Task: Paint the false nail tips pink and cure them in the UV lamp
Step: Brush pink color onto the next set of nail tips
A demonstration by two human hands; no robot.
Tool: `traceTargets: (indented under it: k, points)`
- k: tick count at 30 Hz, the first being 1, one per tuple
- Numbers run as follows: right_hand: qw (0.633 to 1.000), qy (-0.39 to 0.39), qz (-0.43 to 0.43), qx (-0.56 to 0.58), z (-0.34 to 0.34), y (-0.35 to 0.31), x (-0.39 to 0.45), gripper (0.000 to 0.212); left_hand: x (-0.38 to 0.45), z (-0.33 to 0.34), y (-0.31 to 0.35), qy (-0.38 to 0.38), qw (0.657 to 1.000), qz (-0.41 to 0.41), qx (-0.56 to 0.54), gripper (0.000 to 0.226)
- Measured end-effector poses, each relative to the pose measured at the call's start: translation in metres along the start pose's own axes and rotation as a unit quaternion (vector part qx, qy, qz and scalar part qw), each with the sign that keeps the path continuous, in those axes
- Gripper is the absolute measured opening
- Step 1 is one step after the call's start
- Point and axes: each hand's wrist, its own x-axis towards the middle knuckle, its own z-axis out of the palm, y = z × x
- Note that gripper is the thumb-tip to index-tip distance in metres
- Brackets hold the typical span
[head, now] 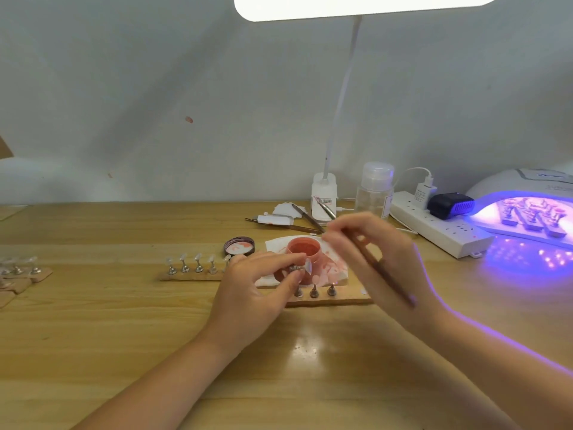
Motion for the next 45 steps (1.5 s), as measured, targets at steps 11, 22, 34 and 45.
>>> traceTargets:
  k: [11,22,34,45]
  points:
    - [0.955,-0.048,0.290,0.034,0.001,0.008,0.063,0.066,0.004,-0.001,-0.004,0.047,0.989,-0.107,-0.092,0.021]
    - [0.950,-0.123,0.242,-0.153,0.027,0.019,0.063,0.060,0.005,-0.002,-0.008,0.045,0.990,-0.097,-0.091,0.020]
    - [0.939,0.024,0.343,0.006,0.000,0.021,0.070,0.054,0.005,-0.002,-0.010,0.043,0.987,-0.111,-0.110,0.021]
    - [0.948,0.081,0.307,0.019,-0.016,0.022,0.056,0.051,0.006,-0.002,-0.009,0.031,0.989,-0.105,-0.100,0.026]
